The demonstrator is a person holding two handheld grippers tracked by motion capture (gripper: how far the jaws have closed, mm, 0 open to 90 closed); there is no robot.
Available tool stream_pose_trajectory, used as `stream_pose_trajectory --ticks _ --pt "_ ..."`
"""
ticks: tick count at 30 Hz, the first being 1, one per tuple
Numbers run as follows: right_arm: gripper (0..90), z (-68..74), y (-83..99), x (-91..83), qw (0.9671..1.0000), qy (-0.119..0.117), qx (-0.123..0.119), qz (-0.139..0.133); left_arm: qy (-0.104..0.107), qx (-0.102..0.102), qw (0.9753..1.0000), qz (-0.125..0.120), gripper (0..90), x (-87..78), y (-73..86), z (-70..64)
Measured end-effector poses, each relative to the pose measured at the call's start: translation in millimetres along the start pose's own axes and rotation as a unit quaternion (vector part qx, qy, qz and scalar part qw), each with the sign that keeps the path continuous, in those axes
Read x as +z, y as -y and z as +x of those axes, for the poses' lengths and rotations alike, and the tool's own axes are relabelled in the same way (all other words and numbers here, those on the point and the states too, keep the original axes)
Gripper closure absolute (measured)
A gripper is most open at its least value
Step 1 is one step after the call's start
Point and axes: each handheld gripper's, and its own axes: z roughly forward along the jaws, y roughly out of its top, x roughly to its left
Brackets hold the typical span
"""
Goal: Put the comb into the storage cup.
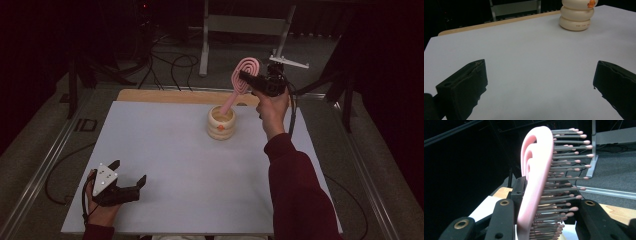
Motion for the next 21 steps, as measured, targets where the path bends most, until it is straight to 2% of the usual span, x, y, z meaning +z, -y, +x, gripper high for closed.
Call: stream_pose_trajectory --ticks 21 --pt "63.7 0.4 4.5 9.8 0.9997 0.020 -0.013 -0.006 0.002 -0.001 1.0000 -0.001 0.2 -0.2 -0.4 0.4"
